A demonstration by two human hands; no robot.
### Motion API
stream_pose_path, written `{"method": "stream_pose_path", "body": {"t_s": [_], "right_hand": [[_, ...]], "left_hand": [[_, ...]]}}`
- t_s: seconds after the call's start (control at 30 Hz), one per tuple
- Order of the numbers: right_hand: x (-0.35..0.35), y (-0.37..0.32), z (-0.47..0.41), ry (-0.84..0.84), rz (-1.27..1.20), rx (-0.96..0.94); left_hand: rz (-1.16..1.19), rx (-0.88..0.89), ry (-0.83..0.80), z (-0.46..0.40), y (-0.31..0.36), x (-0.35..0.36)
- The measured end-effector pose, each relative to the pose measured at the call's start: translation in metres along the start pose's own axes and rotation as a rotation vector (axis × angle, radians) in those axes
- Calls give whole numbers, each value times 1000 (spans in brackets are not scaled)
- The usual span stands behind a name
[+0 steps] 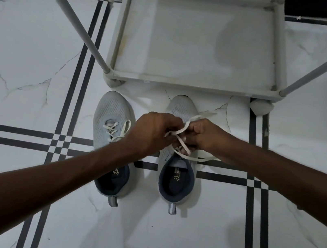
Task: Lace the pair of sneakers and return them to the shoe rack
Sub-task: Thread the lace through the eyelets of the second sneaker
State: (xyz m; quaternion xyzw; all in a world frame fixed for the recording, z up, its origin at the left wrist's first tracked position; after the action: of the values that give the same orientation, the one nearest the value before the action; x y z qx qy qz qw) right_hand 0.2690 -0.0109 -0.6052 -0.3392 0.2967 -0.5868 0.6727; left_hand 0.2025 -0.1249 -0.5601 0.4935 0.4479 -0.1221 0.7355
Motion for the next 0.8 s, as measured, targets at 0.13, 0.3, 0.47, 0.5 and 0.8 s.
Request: {"method": "stream_pose_path", "body": {"t_s": [0.13, 0.3, 0.47, 0.5, 0.8], "right_hand": [[5, 2, 0, -120, -8, 66], [-16, 12, -1, 189, -36, 106], [-61, -5, 19, 609, 685, -81], [-68, -4, 22, 649, 744, -80], [-37, 2, 24, 447, 871, -161]], "left_hand": [[-140, 83, 165, 5, 9, 8], [242, -297, 136, 3, -20, 5], [674, -541, 112, 21, -49, 12], [734, -575, 118, 24, -51, 13], [824, -665, 16, 21, -47, 23]]}}
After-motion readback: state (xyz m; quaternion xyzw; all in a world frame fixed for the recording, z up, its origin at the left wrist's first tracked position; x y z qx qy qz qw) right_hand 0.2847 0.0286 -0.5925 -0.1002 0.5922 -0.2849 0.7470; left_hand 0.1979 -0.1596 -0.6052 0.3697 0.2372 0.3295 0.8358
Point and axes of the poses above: each hand's wrist, its own z-axis away from the middle knuckle, its own x-axis out of the palm, y = z × x, the point moved 6 cm from there along -z, towards the middle knuckle, and after that the axes turned 1 degree about -x, right-handed, at the moved point
